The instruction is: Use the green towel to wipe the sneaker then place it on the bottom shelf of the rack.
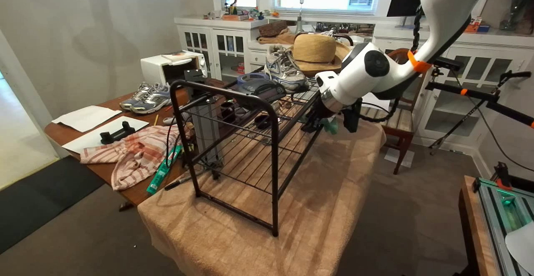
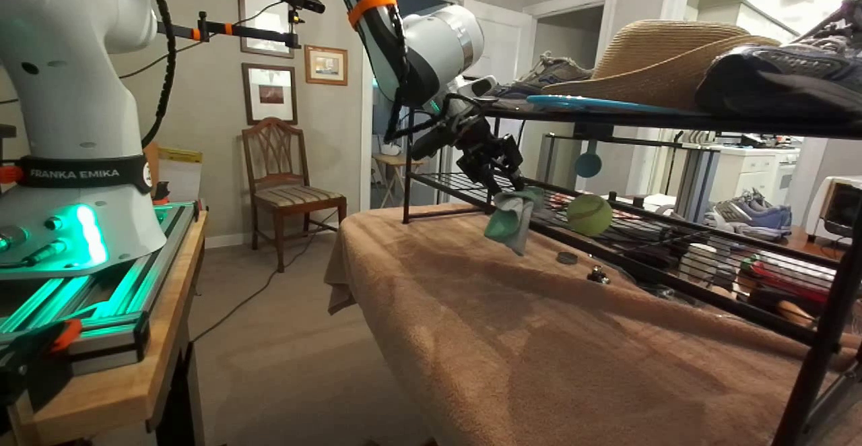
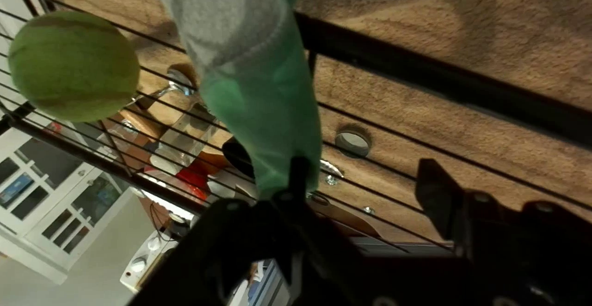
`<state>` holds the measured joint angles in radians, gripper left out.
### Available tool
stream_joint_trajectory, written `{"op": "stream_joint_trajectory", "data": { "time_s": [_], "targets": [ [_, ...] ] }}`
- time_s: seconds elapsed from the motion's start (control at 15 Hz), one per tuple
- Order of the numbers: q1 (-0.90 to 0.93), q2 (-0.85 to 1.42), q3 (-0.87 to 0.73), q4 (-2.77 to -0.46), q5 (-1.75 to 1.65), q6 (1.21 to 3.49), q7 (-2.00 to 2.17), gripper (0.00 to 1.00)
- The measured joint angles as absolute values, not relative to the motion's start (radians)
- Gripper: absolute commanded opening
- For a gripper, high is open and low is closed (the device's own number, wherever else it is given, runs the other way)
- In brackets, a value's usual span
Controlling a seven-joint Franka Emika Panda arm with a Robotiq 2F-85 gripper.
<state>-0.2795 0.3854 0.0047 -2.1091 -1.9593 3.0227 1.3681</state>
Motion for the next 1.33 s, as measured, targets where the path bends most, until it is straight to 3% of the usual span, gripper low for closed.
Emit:
{"op": "stream_joint_trajectory", "data": {
  "time_s": [0.07,0.53,1.13,1.33],
  "targets": [
    [-0.279,0.382,0.002,-2.116,-1.928,3.048,1.355,1.0],
    [-0.279,0.311,-0.019,-2.221,-1.721,3.175,1.271,1.0],
    [-0.298,0.164,-0.063,-2.58,-1.329,3.192,0.898,1.0],
    [-0.332,0.126,-0.003,-2.697,-1.104,3.177,0.741,1.0]
  ]
}}
